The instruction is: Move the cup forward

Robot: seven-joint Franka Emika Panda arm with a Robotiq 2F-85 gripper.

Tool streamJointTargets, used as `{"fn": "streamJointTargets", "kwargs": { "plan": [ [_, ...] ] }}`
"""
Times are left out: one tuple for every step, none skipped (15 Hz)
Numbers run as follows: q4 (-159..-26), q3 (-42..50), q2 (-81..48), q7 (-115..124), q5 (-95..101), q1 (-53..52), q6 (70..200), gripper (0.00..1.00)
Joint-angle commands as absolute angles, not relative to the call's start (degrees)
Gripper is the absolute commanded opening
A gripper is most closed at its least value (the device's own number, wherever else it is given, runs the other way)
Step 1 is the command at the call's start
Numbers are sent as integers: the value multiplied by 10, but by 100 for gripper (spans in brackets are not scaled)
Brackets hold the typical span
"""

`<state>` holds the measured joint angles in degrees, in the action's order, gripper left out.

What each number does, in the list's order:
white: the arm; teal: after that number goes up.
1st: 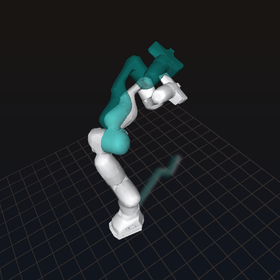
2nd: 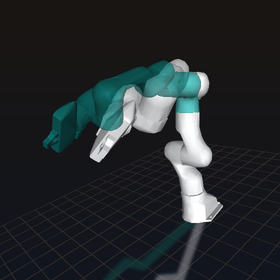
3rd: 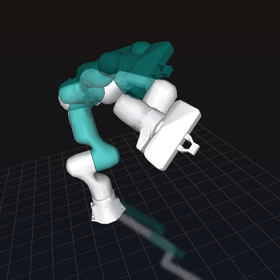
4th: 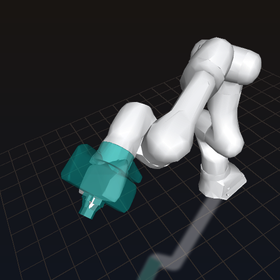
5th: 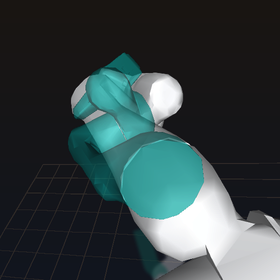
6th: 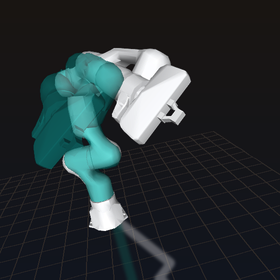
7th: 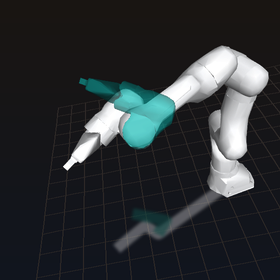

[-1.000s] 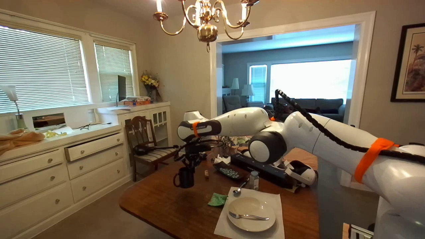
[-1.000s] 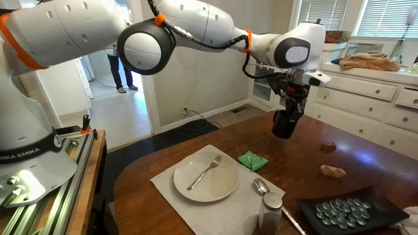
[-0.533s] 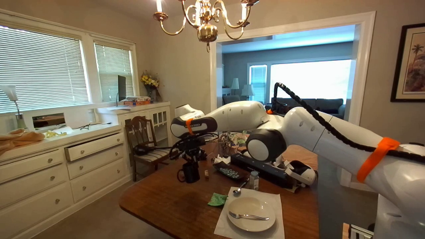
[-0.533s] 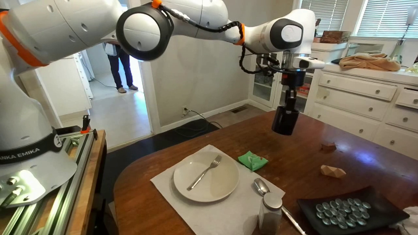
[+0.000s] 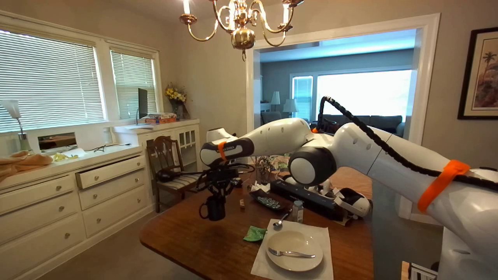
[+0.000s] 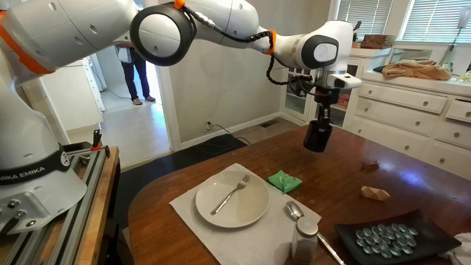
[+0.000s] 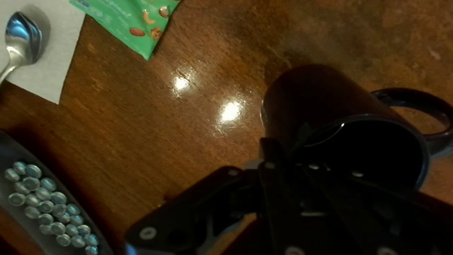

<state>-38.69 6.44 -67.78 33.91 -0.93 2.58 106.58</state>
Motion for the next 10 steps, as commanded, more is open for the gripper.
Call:
{"fn": "streamJointTargets", "kwargs": {
  "plan": [
    [-502, 33, -599, 227, -20, 38, 1068, 2],
    [-529, 28, -582, 200, -19, 41, 1064, 2],
    [-556, 23, -565, 175, -17, 43, 1056, 2],
    [-580, 18, -549, 152, -17, 46, 1047, 2],
    [-604, 14, -534, 129, -16, 48, 1040, 2],
    [-630, 5, -517, 98, -21, 55, 1044, 2],
    [-541, 24, -582, 147, -9, 43, 1049, 2],
    [-551, 29, -575, 139, -15, 41, 1047, 10],
    [-550, 30, -575, 140, -14, 41, 1047, 10],
    [-550, 30, -576, 140, -14, 41, 1047, 10]
  ]
}}
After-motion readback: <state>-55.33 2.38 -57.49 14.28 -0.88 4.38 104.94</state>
